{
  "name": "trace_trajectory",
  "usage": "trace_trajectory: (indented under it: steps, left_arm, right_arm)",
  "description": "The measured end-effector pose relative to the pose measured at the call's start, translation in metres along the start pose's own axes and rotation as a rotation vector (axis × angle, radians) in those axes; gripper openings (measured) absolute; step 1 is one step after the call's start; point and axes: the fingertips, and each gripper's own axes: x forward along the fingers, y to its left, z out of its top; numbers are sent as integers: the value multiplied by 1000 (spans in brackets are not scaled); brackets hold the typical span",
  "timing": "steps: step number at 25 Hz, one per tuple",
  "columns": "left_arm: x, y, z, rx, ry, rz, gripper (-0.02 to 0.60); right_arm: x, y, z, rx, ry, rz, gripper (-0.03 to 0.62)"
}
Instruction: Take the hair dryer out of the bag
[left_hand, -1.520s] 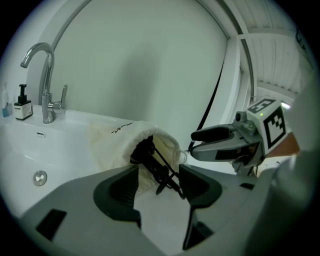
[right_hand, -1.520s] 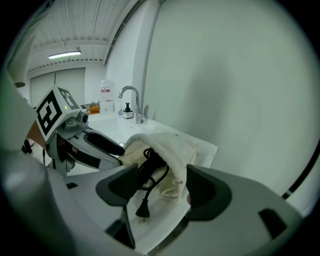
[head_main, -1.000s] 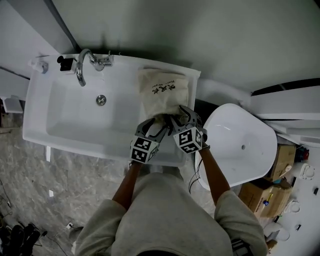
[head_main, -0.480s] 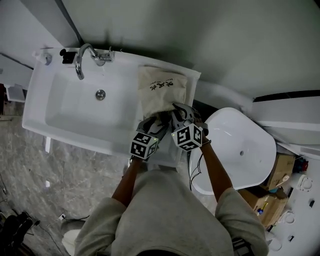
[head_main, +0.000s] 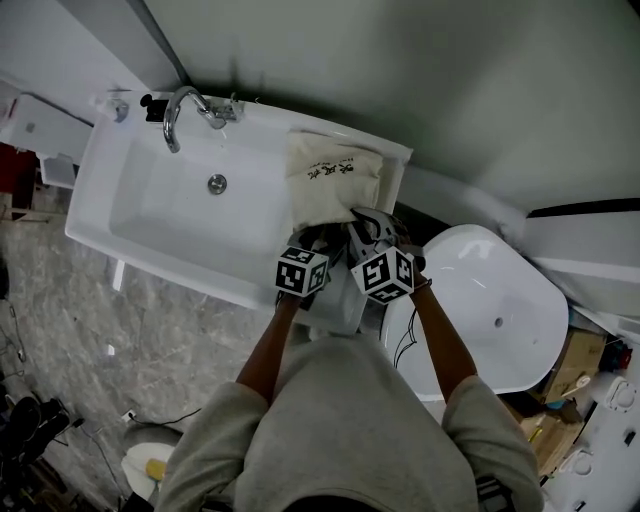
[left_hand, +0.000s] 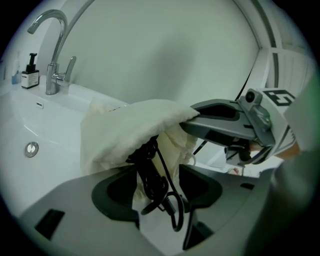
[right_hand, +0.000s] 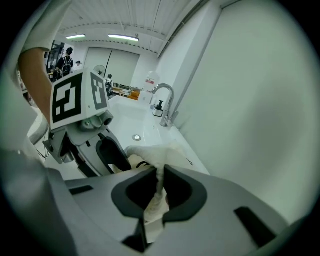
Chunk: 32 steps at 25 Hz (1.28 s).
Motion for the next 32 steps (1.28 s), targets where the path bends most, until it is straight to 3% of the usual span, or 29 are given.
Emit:
trace_trajectory:
  steps: [17,32]
  left_arm:
    - [38,19,-6,-30,82,99,241]
    - [45,27,-6,-208,66,52,216]
  right_arm:
    - [2,1,-1,-22,-28,45,28]
    - [5,7,-3,-15,-22,73,28]
